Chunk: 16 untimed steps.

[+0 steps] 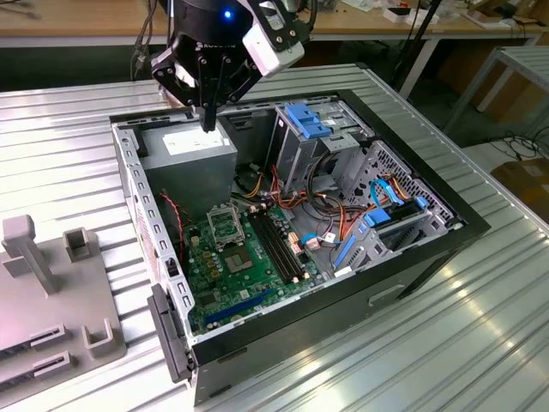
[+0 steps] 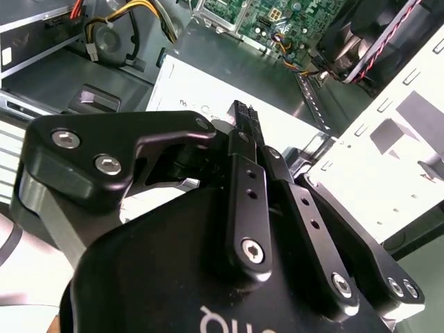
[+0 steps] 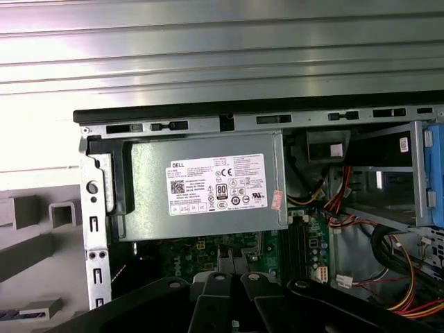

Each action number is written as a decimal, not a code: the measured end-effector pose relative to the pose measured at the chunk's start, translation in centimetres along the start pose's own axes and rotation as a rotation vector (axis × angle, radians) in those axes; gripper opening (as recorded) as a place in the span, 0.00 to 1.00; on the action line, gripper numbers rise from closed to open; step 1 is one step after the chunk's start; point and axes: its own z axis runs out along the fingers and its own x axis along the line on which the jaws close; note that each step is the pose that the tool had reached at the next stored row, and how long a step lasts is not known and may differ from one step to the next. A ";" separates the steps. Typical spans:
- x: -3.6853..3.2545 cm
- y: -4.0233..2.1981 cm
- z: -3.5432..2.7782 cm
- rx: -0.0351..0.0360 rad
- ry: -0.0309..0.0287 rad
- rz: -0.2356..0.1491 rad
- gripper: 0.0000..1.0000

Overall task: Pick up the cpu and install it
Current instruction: 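Reach for the cpu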

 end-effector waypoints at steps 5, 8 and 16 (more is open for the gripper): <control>0.32 -0.02 -0.01 -0.0001 0.0000 0.000 0.11; 0.54 -0.04 -0.01 -0.0001 0.0000 0.000 0.11; 1.17 -0.09 -0.03 0.0000 0.0000 0.000 0.11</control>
